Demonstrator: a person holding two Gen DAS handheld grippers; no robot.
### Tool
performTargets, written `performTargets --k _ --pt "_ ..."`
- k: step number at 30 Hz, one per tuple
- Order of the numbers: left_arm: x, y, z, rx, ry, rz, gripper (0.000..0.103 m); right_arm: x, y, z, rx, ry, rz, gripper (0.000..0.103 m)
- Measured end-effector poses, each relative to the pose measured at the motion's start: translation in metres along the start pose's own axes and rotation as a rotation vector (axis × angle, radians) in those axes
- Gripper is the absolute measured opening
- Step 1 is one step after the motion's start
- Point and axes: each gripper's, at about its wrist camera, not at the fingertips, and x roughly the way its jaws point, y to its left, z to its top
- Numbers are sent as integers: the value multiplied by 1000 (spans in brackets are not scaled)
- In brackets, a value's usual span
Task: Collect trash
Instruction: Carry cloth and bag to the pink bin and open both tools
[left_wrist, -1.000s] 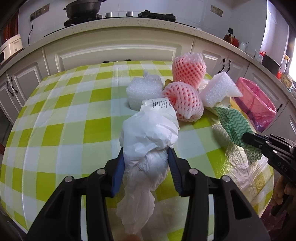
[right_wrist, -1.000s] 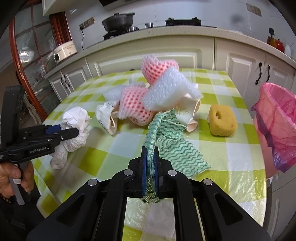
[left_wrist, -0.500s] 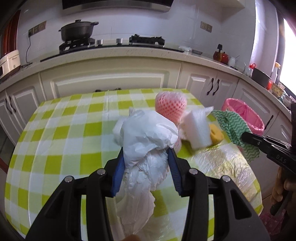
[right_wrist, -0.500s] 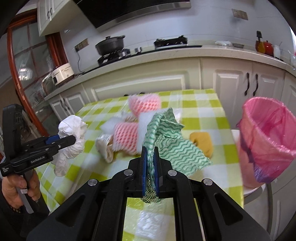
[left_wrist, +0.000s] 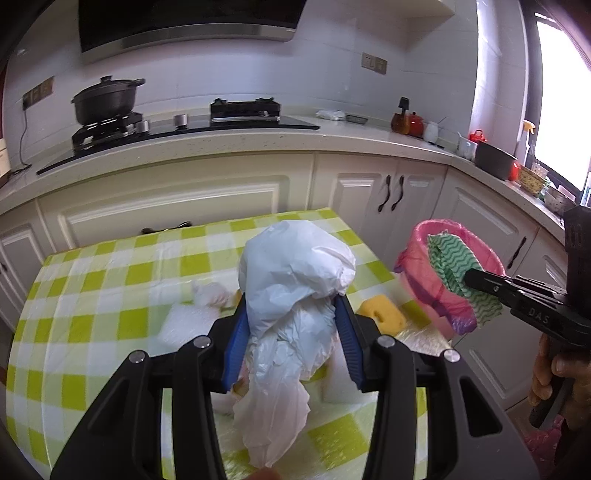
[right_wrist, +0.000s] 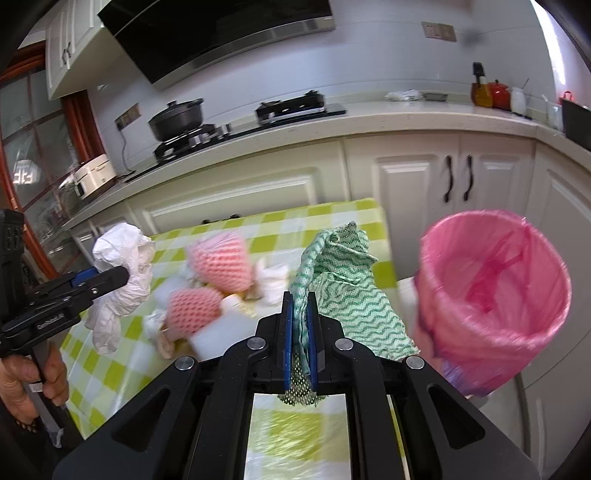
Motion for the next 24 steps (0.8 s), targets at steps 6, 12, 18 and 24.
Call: performTargets --k 6,12,18,24 --pt "33 -44 36 26 -11 -78 44 1 -40 26 15 -35 -77 9" --pt "80 -100 67 55 8 -144 44 6 -84 47 33 -60 -151 9" --pt "134 -157 90 80 49 -182 44 15 -128 57 61 -47 -174 9" --pt "176 -206 103 109 86 -243 45 22 -168 67 91 -42 -193 9"
